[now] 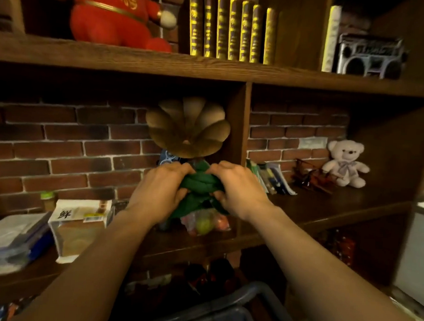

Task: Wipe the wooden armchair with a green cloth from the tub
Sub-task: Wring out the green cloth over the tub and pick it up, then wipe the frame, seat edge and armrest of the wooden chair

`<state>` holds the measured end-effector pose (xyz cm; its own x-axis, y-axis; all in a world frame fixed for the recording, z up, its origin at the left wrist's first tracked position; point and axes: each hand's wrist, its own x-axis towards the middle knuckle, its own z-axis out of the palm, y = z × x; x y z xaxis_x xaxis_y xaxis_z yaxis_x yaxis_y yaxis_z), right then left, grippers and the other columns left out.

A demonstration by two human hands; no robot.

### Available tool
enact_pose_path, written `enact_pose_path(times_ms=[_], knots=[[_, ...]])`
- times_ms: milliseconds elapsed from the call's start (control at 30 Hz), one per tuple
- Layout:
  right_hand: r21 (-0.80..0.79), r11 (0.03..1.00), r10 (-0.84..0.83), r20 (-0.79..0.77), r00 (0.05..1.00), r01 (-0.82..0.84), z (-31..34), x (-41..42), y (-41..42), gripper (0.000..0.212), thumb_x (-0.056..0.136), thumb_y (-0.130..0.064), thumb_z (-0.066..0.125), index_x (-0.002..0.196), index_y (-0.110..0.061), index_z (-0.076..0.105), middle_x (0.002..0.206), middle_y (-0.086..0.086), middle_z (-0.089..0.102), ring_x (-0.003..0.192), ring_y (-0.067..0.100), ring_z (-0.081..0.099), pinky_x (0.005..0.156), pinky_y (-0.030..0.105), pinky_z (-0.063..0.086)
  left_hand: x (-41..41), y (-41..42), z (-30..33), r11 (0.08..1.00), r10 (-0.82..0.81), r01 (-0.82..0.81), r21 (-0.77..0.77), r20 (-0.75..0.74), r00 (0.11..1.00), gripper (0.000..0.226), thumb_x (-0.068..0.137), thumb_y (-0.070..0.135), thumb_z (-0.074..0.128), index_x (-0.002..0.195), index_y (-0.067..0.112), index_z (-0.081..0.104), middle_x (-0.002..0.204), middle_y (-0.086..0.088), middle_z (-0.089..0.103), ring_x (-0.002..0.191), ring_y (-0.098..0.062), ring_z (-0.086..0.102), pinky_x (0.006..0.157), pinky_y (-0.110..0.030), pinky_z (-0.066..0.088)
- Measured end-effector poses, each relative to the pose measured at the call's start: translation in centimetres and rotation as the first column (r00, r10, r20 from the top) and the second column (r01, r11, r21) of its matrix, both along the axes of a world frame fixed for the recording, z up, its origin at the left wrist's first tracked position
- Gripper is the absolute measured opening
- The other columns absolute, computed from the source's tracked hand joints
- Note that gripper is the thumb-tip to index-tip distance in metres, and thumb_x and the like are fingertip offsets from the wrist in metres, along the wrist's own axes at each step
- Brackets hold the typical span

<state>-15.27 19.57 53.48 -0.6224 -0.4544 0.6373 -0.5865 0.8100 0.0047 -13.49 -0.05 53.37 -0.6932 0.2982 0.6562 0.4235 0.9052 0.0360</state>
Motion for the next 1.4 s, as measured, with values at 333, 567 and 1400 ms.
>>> enact_pose_path(times_ms=[333,567,1400], knots=[[-0.018,0.936,-0.353,-0.034,0.935,0.352,2.4,4.3,14.0,0.048,0.079,-0.018,0.073,0.122,-0.028,0.056,0.118,0.003,0.063,0.104,0.036,0.062,0.08,0.049,0.054,-1.8,14.8,2.4,0.951,-0.306,0.308,0.011,-0.078,0.949,0.042,0.08,0.02,0.075,0.116,0.03,0.057,0.111,0.003,0.064,0.105,-0.026,0.06,0.086,-0.044,0.05],[-0.007,0.796,-0.605,-0.025,0.796,0.605,1.8,11.3,26.6,0.046,0.079,-0.018,0.07,0.122,-0.025,0.055,0.113,0.004,0.061,0.1,0.038,0.061,0.074,0.049,0.054,0.4,29.5,1.7,0.839,-0.541,0.544,0.026,-0.074,0.838,0.045,0.08,0.017,0.077,0.119,0.028,0.059,0.114,0.002,0.065,0.107,-0.027,0.059,0.087,-0.041,0.049],[-0.082,0.389,-0.905,0.151,0.397,0.918,-9.3,38.4,58.5,0.033,0.084,-0.014,0.066,0.117,-0.018,0.059,0.11,0.008,0.063,0.094,0.04,0.062,0.074,0.051,0.053,19.5,69.5,-9.4,0.439,-0.894,0.898,0.022,0.111,0.434,0.039,0.08,0.014,0.073,0.116,0.027,0.06,0.11,-0.001,0.067,0.1,-0.03,0.061,0.081,-0.044,0.05]])
